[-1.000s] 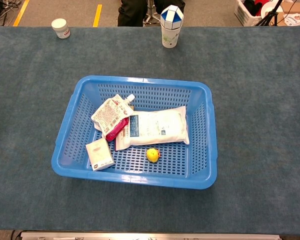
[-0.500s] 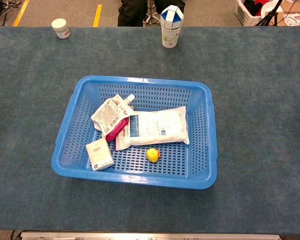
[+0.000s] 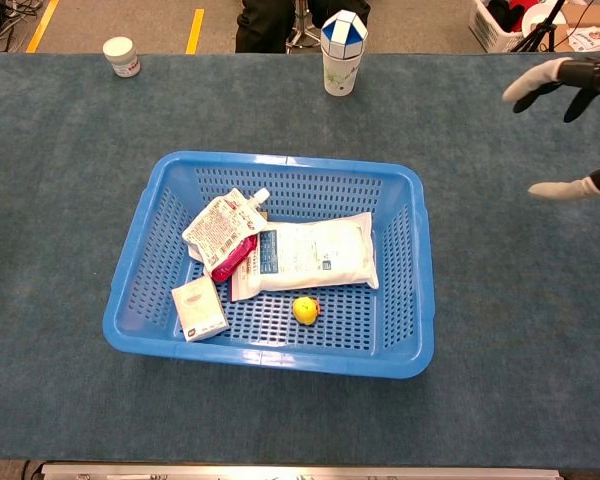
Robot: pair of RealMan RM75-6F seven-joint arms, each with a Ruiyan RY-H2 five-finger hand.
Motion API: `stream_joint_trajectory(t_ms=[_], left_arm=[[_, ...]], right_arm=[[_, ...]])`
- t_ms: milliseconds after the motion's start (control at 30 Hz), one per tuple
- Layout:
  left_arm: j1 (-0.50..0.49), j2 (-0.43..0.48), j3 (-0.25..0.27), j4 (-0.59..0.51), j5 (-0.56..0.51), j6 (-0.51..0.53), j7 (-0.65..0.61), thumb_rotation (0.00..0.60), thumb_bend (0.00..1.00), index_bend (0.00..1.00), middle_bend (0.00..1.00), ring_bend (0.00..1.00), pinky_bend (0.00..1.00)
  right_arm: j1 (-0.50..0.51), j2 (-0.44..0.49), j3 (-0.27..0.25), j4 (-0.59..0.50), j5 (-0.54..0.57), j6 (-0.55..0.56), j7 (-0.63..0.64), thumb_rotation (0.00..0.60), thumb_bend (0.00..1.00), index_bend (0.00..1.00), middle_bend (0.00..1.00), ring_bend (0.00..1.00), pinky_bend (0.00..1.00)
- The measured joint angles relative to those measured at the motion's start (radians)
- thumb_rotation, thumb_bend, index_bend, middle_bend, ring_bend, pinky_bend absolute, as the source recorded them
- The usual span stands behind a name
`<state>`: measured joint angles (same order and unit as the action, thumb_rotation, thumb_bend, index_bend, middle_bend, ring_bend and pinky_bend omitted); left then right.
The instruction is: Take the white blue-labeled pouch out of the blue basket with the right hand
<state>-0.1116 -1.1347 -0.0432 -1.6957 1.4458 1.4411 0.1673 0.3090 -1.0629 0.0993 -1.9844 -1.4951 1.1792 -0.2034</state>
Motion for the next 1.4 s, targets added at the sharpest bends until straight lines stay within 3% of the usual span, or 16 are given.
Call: stream_joint_trajectory(t_ms=[333,500,700,1000,1400], left_arm=[[0.006,-0.022,0.003,0.019,0.002,0.008,-0.019,0.6,0.27,0.4,0.43,0.31,0.32],[0.011,-0.025,0.005,0.017,-0.002,0.012,-0.021,0.6,0.27,0.4,0.43,0.31,0.32],[0.014,-0.02,0.005,0.012,-0.001,0.017,-0.023,0.6,0.27,0.4,0.43,0.31,0.32],[0.008,-0.01,0.0,0.008,0.002,0.01,-0.042,0.6,0.27,0.4,0.43,0.31,0.32],[0.013,0.006,0.002,0.007,0.004,0.014,-0.055,0.6,0.27,0.4,0.43,0.31,0.32]], right_arm=[[0.118,-0.07,0.035,-0.084,0.118,-0.137,-0.166,0.6,0.0,0.28,0.33,0.25,0.44],[0.215,-0.164,0.049,-0.098,0.285,-0.201,-0.316,0.6,0.0,0.25,0.33,0.25,0.45],[0.323,-0.263,0.035,-0.091,0.46,-0.243,-0.462,0.6,0.0,0.14,0.28,0.23,0.44],[0.424,-0.344,-0.021,-0.076,0.602,-0.224,-0.594,0.6,0.0,0.09,0.24,0.18,0.41],[0.527,-0.427,-0.02,0.0,0.767,-0.191,-0.653,0.6,0.0,0.06,0.23,0.16,0.39]])
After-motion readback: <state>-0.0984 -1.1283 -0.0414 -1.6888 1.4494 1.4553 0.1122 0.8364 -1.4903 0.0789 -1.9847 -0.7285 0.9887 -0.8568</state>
